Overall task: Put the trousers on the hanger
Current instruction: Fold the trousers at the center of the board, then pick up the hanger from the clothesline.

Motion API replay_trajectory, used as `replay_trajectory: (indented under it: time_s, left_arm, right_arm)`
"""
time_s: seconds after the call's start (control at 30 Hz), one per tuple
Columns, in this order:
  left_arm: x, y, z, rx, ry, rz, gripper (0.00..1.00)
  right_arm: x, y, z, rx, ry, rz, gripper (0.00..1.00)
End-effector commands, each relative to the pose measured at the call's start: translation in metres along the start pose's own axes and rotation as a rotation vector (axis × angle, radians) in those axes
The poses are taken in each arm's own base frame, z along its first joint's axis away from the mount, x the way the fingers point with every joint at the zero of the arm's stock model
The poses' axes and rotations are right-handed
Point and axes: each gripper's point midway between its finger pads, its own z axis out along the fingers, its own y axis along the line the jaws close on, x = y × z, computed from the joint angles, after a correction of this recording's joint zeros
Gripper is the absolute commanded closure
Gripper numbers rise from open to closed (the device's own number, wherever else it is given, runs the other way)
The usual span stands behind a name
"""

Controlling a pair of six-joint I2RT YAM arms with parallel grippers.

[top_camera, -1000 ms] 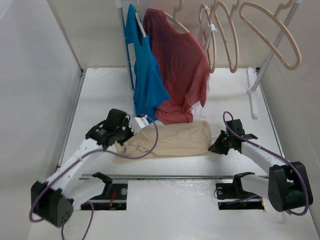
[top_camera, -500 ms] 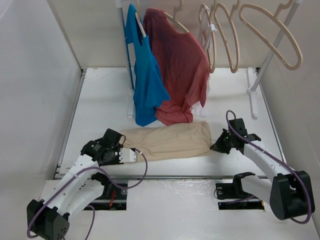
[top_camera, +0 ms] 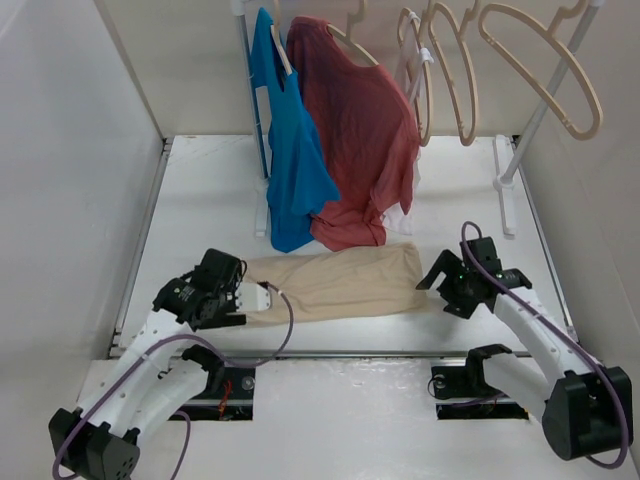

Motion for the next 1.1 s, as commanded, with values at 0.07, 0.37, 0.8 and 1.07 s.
replay_trajectory:
  time_s: [0.07,0.37,0.8,1.07]
  left_arm:
    - [-0.048,0.064,-0.043,-0.18,-0.257,-0.209,0.18]
    - [-0.1,0.067,-0.017,-0.065,-0.447,-0.548,0.21]
    - [-0.105,0.041,0.016,0.01,-0.438,-0.617,0.22]
    - [-0.104,0.037,0.014,0.005,-0.447,-0.637,0.22]
  right_arm:
    - [-0.051,0.036,-0.067,-0.065,-0.238,-0.005,0.0]
    - [-0.137,0.092,-0.258,-0.193,-0.771,-0.103,0.03]
    - [-0.225,0.176,-0.437,-0.237,-1.263,-0.374,0.01]
    - [-0.338,0.202,-0.423,-0.064,-1.332,-0.307,0.01]
